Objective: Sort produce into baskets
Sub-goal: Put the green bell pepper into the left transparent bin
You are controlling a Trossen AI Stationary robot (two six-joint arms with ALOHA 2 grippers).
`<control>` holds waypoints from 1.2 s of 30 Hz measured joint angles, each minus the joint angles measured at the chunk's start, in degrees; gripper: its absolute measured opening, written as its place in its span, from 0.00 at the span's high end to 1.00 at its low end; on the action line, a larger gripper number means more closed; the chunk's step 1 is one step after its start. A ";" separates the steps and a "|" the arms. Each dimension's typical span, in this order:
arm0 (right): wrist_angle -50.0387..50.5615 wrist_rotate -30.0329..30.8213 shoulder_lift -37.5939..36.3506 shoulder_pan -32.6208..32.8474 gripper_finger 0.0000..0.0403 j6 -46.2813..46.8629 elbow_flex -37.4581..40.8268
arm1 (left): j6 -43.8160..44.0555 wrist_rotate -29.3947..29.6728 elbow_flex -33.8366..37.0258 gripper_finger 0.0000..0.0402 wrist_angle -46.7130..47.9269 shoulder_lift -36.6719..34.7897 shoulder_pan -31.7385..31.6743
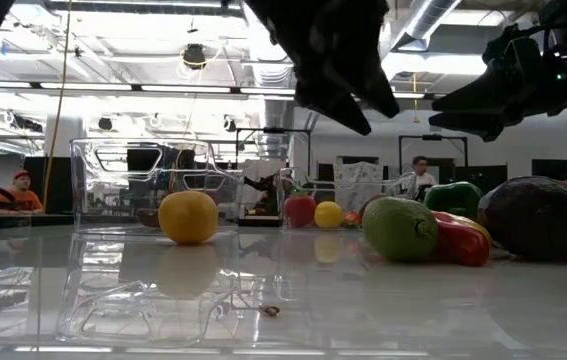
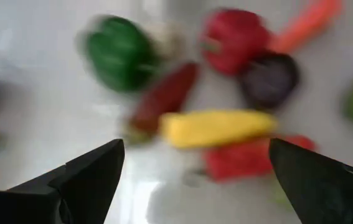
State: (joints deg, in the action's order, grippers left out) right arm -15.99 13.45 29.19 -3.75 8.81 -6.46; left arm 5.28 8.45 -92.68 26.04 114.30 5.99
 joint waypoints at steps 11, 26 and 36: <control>-1.44 0.04 0.00 0.00 0.37 1.45 0.00 | 10.31 5.17 12.32 0.04 -20.28 0.12 11.38; 6.30 0.50 2.75 1.09 0.37 -0.96 -0.81 | 4.17 20.61 15.71 0.04 -21.96 -2.98 14.51; 5.32 0.63 7.99 1.09 0.36 -7.83 -0.83 | 3.36 23.96 19.27 0.04 -15.71 -10.24 14.52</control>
State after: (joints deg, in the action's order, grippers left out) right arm -10.67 14.09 37.18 -2.66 0.98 -7.29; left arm 8.64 32.40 -73.40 10.33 104.06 20.51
